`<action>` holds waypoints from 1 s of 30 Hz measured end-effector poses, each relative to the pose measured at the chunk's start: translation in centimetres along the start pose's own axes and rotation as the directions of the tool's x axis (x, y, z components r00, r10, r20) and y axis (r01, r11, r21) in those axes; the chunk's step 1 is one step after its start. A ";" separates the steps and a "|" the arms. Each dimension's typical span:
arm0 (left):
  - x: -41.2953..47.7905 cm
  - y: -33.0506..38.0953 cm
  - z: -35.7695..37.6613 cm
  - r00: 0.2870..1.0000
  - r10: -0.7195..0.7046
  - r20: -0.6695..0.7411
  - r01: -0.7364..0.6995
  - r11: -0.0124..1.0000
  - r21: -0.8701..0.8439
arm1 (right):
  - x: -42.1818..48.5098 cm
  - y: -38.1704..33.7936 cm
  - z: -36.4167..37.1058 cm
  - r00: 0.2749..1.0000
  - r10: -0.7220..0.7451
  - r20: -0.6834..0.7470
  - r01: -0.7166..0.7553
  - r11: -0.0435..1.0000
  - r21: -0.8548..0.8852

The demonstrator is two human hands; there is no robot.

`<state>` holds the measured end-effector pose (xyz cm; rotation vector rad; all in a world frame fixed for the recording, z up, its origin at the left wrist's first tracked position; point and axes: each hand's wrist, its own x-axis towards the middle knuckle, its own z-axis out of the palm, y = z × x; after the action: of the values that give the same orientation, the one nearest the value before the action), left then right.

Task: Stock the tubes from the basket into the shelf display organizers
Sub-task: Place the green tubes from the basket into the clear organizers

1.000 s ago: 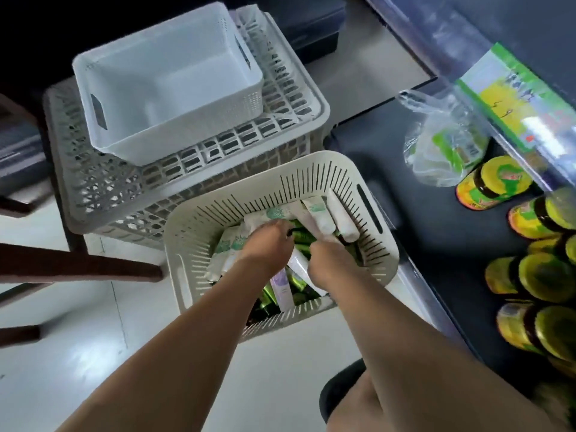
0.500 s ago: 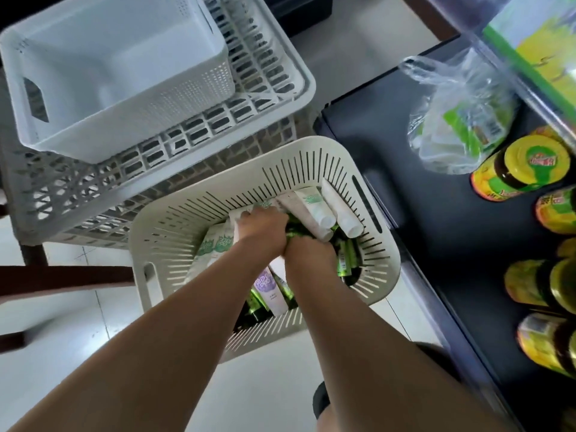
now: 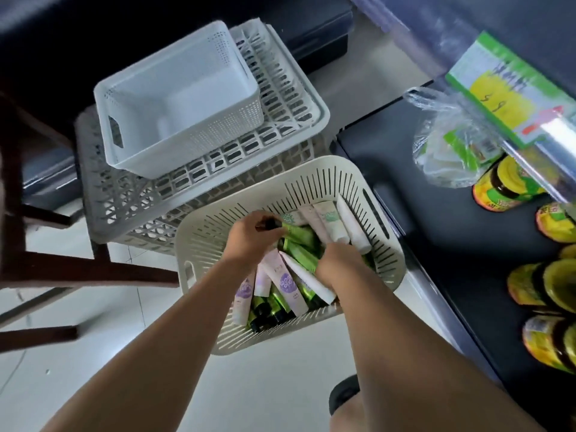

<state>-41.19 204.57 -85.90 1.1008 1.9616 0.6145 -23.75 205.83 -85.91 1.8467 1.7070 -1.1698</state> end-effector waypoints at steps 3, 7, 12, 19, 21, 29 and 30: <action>-1.5 1.0 -2.4 0.984 -0.165 -0.073 0.118 0.893 -0.434 | -1.3 0.2 -1.3 0.998 0.065 0.001 -0.064 0.981 0.182; -3.7 3.3 -5.0 0.978 -0.206 -0.036 0.108 0.648 -0.754 | -3.2 0.7 -3.0 0.982 0.180 0.054 -0.174 0.770 0.614; -5.8 6.5 -7.0 0.989 -0.137 0.054 0.100 0.354 -0.930 | -7.2 1.3 -5.7 0.996 -0.061 0.070 -0.060 0.149 0.987; -10.3 12.8 -7.6 0.963 0.210 0.171 0.099 0.317 -0.943 | -15.3 0.7 -11.2 0.952 -0.183 -0.245 0.255 0.028 0.967; -11.8 14.9 -7.6 0.940 0.300 0.164 0.038 0.384 -0.923 | -17.8 0.6 -12.5 0.919 -0.199 -0.340 0.344 -0.015 0.939; -19.6 24.1 -6.3 0.831 0.544 0.117 -0.106 0.360 -0.927 | -28.7 4.1 -16.1 0.748 -0.167 -0.642 0.647 -0.032 0.762; -20.6 25.2 -5.9 0.816 0.566 0.115 -0.113 0.351 -0.929 | -30.1 5.1 -16.3 0.731 -0.153 -0.665 0.669 -0.031 0.742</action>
<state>-27.46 199.35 -56.21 0.8019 0.6989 1.3405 -11.44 197.60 -54.68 2.3282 1.9247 -3.0709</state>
